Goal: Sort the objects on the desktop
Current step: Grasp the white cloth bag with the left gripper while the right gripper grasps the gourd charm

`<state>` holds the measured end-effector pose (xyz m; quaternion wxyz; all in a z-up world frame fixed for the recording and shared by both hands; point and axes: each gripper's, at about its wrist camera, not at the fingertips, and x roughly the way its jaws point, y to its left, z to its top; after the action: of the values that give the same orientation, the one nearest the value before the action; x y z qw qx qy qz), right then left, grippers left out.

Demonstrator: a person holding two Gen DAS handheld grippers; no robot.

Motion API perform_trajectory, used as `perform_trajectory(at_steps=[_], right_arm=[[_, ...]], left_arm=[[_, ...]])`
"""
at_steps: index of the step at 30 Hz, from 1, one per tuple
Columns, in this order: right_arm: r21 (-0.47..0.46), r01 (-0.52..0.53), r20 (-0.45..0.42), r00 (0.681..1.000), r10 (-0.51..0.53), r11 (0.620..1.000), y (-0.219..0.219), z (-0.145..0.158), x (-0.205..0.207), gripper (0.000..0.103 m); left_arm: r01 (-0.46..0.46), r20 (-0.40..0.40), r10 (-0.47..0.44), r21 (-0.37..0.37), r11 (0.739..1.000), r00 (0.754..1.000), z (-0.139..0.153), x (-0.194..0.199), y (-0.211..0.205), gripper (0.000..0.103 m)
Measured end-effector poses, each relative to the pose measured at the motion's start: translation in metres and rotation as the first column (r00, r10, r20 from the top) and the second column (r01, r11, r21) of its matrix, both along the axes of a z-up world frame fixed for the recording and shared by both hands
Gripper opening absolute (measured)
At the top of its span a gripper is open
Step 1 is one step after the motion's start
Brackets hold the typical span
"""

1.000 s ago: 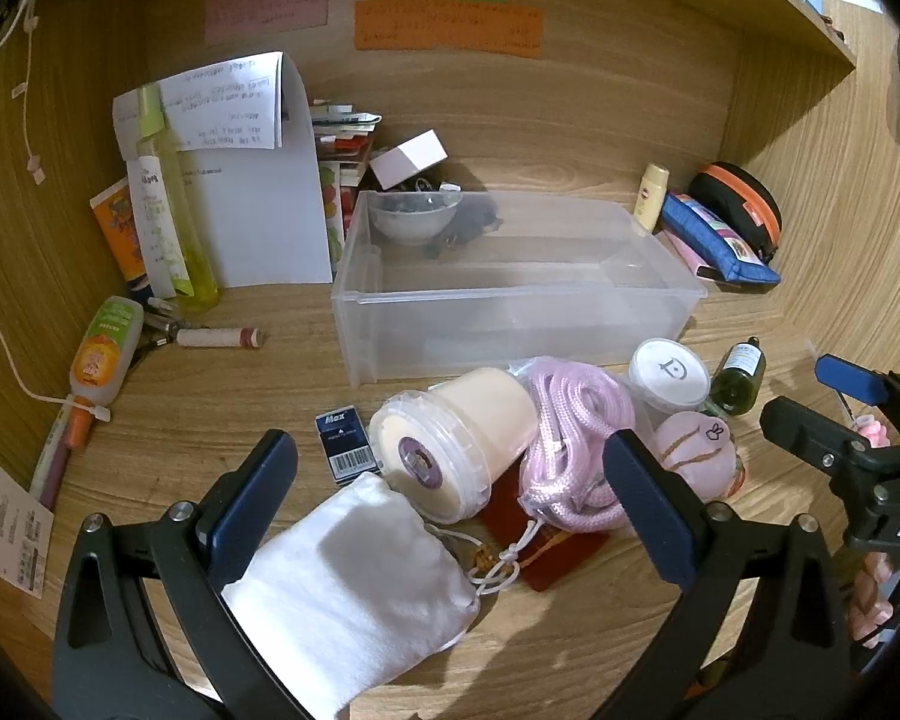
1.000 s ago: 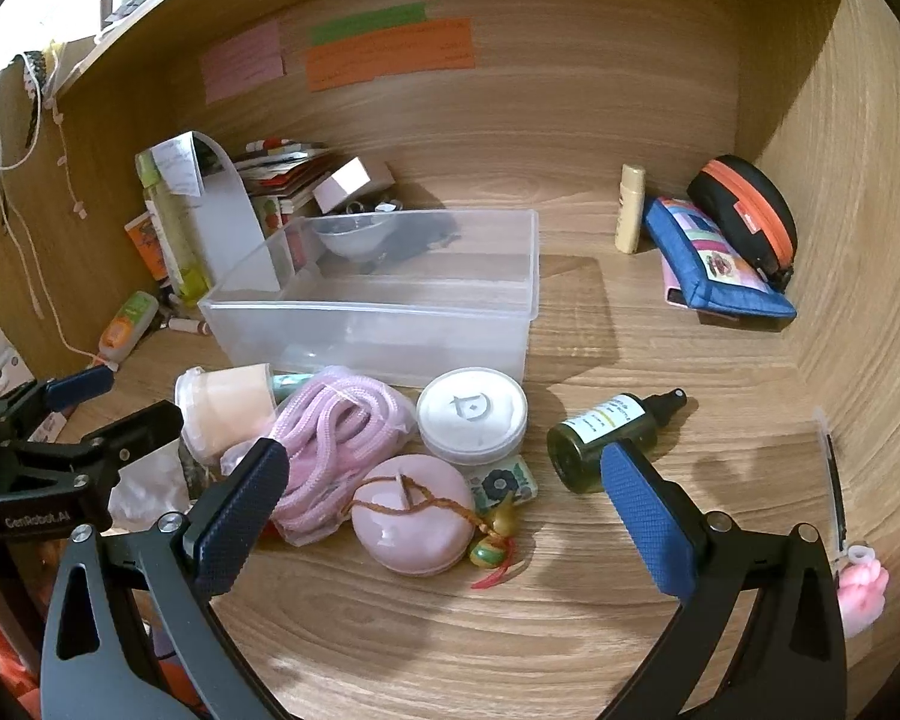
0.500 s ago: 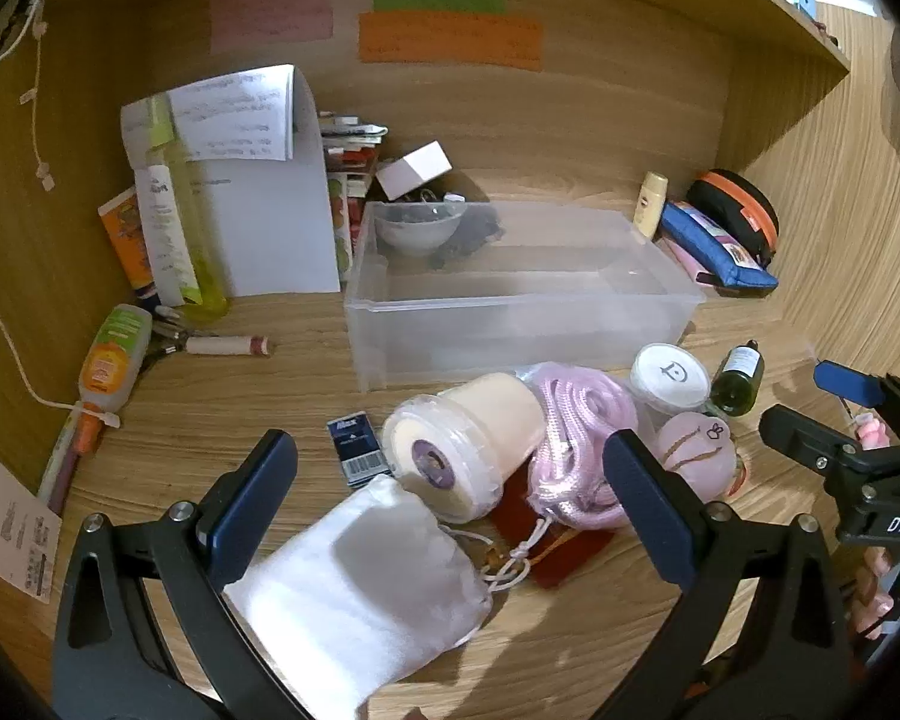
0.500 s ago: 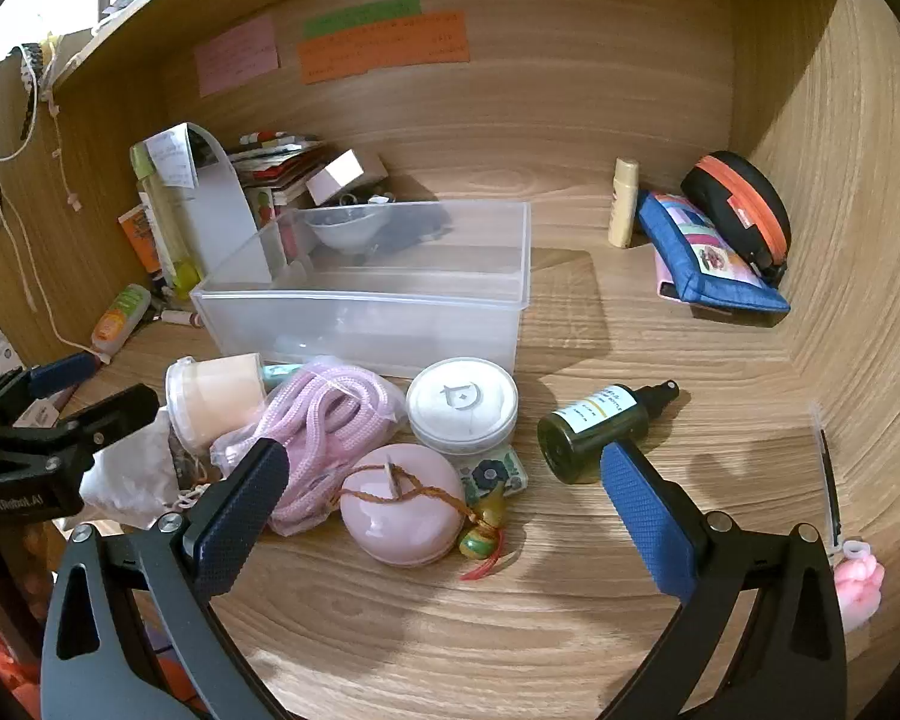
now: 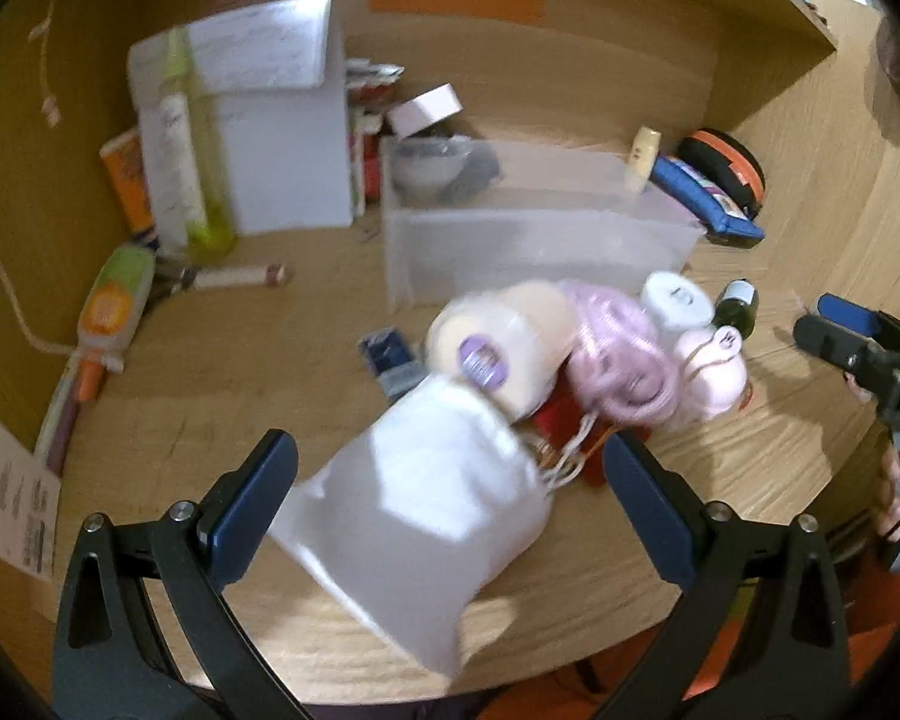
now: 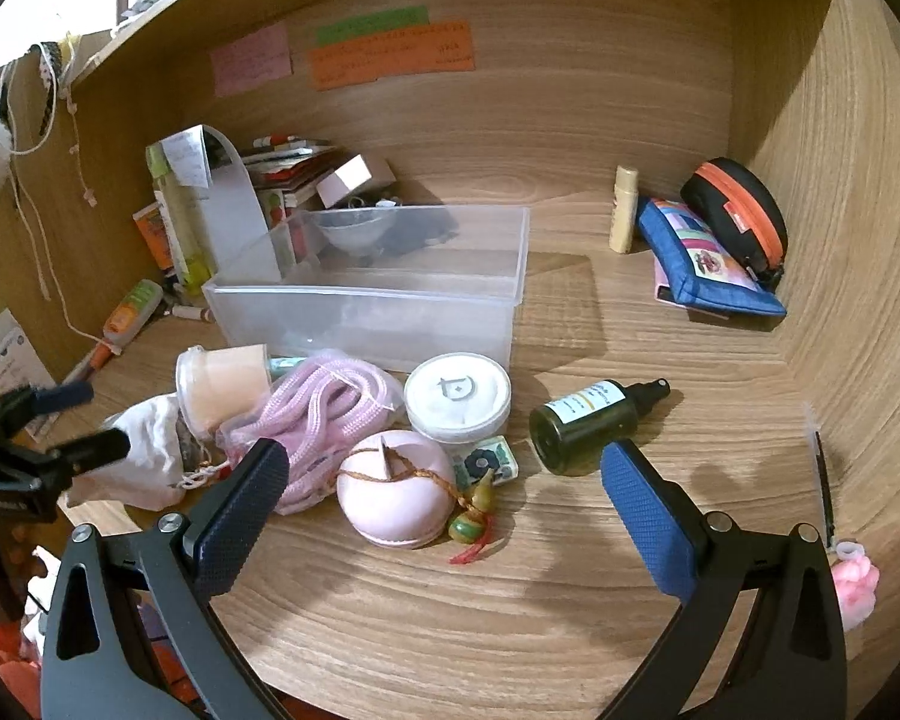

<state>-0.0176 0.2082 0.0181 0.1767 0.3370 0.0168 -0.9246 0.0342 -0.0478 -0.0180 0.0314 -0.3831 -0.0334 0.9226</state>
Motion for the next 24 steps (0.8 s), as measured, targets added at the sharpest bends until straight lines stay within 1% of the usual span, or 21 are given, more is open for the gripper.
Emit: perform_trajectory(at_steps=[3, 7, 11, 13, 16, 18, 19, 22, 24], right_arm=[[-0.011, -0.017, 0.042, 0.999, 0.017, 1.000, -0.003, -0.009, -0.007, 0.103], [-0.023, -0.051, 0.102, 0.993, 0.053, 0.998, -0.010, -0.021, -0.012, 0.103], [-0.015, -0.096, 0.131, 0.987, 0.097, 0.995, -0.019, -0.029, -0.011, 0.103], [-0.002, -0.097, 0.138, 0.986, 0.096, 0.995, -0.020, -0.032, -0.014, 0.103], [0.022, -0.075, 0.163, 0.984, 0.070, 0.997, -0.019, -0.039, -0.021, 0.102], [0.036, -0.068, 0.172, 0.983, 0.061, 0.997, -0.015, -0.041, -0.024, 0.097], [0.037, -0.067, 0.174, 0.983, 0.060, 0.997, -0.013, -0.042, -0.024, 0.097], [0.045, -0.058, 0.171, 0.984, 0.050, 0.997, -0.004, -0.040, -0.025, 0.096], [0.047, -0.048, 0.166, 0.985, 0.039, 0.998, 0.003, -0.038, -0.026, 0.089]], left_arm=[[-0.036, 0.026, 0.036, 0.017, 0.999, 0.999, -0.011, 0.005, -0.009, 0.103], [-0.054, 0.051, 0.055, -0.019, 0.998, 0.997, -0.022, 0.003, -0.007, 0.103], [-0.040, 0.084, 0.043, -0.034, 0.999, 0.996, -0.034, -0.004, -0.002, 0.103], [-0.037, 0.100, 0.040, -0.032, 0.999, 0.994, -0.040, -0.008, -0.002, 0.103], [-0.023, 0.125, 0.023, 0.000, 1.000, 0.992, -0.047, -0.014, -0.004, 0.103], [-0.017, 0.132, 0.014, 0.022, 1.000, 0.991, -0.049, -0.016, -0.005, 0.103], [-0.017, 0.133, 0.014, 0.023, 1.000, 0.991, -0.049, -0.016, -0.005, 0.103], [-0.014, 0.127, 0.013, 0.007, 1.000, 0.992, -0.051, -0.016, 0.000, 0.103], [-0.001, 0.125, 0.003, -0.011, 1.000, 0.992, -0.052, -0.017, 0.005, 0.103]])
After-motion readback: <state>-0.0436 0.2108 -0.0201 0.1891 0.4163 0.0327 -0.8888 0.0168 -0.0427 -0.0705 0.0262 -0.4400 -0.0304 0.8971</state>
